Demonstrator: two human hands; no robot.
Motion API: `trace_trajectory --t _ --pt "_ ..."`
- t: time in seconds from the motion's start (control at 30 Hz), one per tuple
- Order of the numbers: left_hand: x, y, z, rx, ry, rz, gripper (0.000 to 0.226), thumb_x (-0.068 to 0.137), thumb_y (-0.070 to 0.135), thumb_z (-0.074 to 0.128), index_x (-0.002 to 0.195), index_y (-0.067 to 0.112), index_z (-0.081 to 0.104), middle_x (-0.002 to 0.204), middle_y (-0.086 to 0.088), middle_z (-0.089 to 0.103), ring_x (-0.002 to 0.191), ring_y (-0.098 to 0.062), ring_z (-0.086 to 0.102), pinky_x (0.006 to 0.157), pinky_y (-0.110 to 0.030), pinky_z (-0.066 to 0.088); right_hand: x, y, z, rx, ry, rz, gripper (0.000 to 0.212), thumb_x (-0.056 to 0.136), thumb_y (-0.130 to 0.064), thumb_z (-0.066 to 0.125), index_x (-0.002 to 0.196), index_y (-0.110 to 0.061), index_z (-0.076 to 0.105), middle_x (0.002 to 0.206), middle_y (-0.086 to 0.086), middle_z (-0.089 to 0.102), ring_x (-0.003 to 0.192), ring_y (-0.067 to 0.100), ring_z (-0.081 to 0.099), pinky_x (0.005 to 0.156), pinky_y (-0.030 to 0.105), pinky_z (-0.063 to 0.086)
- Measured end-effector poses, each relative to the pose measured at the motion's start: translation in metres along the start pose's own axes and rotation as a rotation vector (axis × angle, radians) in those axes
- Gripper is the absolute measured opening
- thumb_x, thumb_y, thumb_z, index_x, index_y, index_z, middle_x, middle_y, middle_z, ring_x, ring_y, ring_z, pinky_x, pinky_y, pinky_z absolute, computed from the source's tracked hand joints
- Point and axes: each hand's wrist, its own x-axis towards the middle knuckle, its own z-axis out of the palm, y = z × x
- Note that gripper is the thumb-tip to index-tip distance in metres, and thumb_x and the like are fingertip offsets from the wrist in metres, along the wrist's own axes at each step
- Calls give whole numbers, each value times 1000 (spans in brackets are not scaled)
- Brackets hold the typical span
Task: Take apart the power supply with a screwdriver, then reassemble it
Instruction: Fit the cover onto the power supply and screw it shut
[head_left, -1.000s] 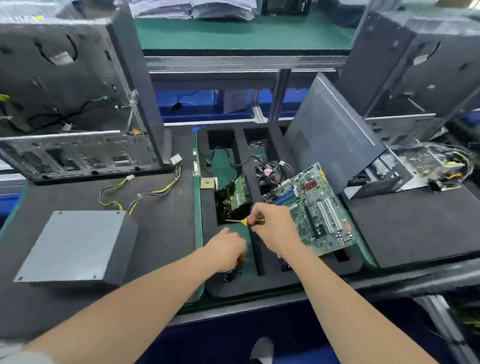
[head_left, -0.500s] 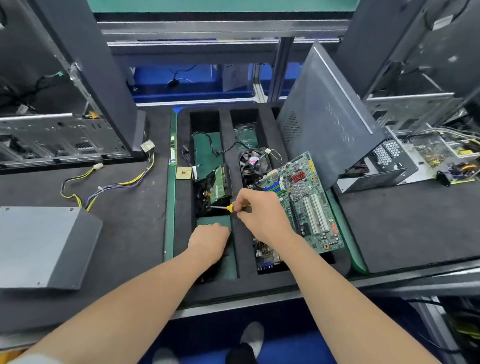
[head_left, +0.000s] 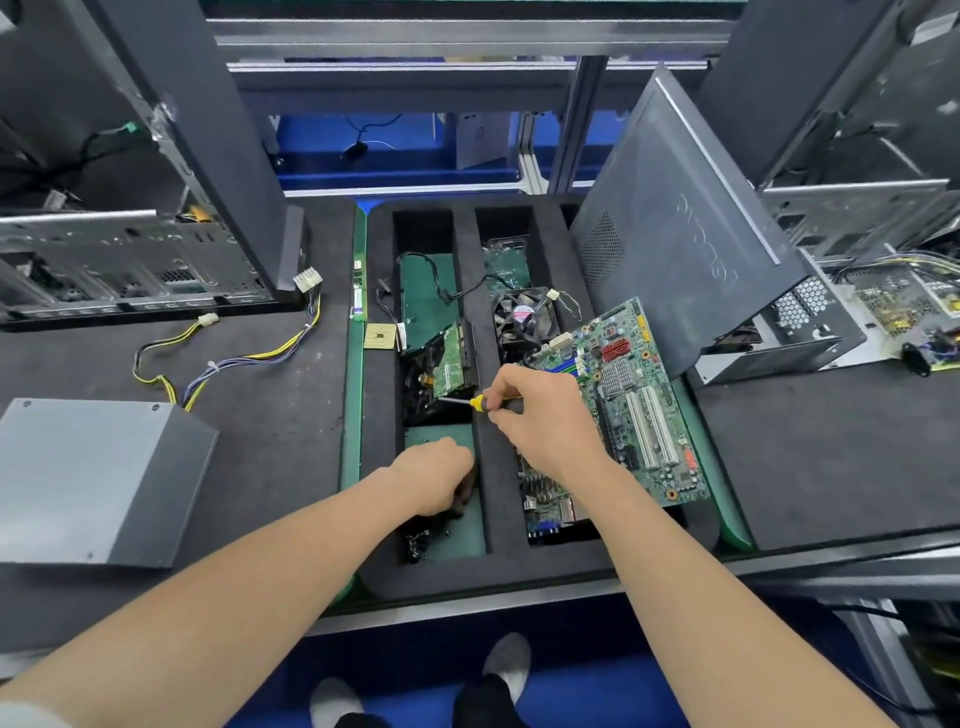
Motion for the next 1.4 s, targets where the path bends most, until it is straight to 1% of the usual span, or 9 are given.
trace_trajectory --t 0.1,0.23,0.4,0.53,0.7,0.87,1.1,1.27,1.4 --pt "-15 4 6 246 -56 124 17 88 22 77 105 21 74 110 -8 68 96 -34 70 73 -35 51 0 0 1 -7 -1 12 30 87 -1 73 79 -27 60 90 -2 75 83 20 71 75 42 59" --pt "-24 13 20 494 -26 172 24 90 3 66 111 13 70 116 -10 71 104 -33 71 88 -41 55 0 -3 3 11 -21 20 24 88 -1 73 82 -23 63 94 -3 76 87 17 72 80 44 60" --pt "-29 15 24 468 26 163 26 86 -6 63 102 11 71 108 -9 73 96 -33 72 80 -38 53 -2 -6 3 19 -25 28 28 87 -1 74 81 -25 62 94 1 76 92 23 74 81 46 60" --pt "-30 16 21 429 31 128 27 85 -11 60 98 10 69 105 -9 73 93 -34 72 73 -37 49 -4 -7 2 7 -26 28 27 88 -2 74 82 -25 62 95 0 76 89 21 73 81 45 60" --pt "-32 15 21 446 -5 136 30 89 -11 59 108 9 69 115 -10 70 101 -36 70 83 -41 54 -6 -8 1 -1 -20 27 28 89 -3 74 81 -26 61 94 -2 75 86 17 72 79 43 60" --pt "-35 18 21 426 -16 116 33 91 -9 59 118 8 69 123 -10 67 110 -37 68 76 -38 44 -7 -8 0 1 -20 41 29 89 -4 74 80 -27 61 95 -1 75 88 17 72 80 43 61" --pt "-36 17 20 433 -28 156 28 91 -5 63 114 10 69 117 -10 68 102 -38 69 77 -40 47 -6 -8 0 3 -16 27 27 89 -3 75 81 -26 62 94 -3 75 89 17 72 81 42 60" --pt "-35 19 22 485 -22 235 26 90 -6 61 110 9 70 112 -11 70 95 -36 70 69 -38 46 -6 -8 1 -9 -19 25 26 89 -5 74 82 -27 62 93 -4 75 87 17 71 76 40 60" --pt "-34 21 22 498 -82 259 23 92 -6 60 108 6 71 114 -12 71 99 -36 70 70 -38 47 -5 -8 1 -10 -28 37 20 90 -6 73 83 -23 65 92 -3 74 86 19 71 75 42 60"
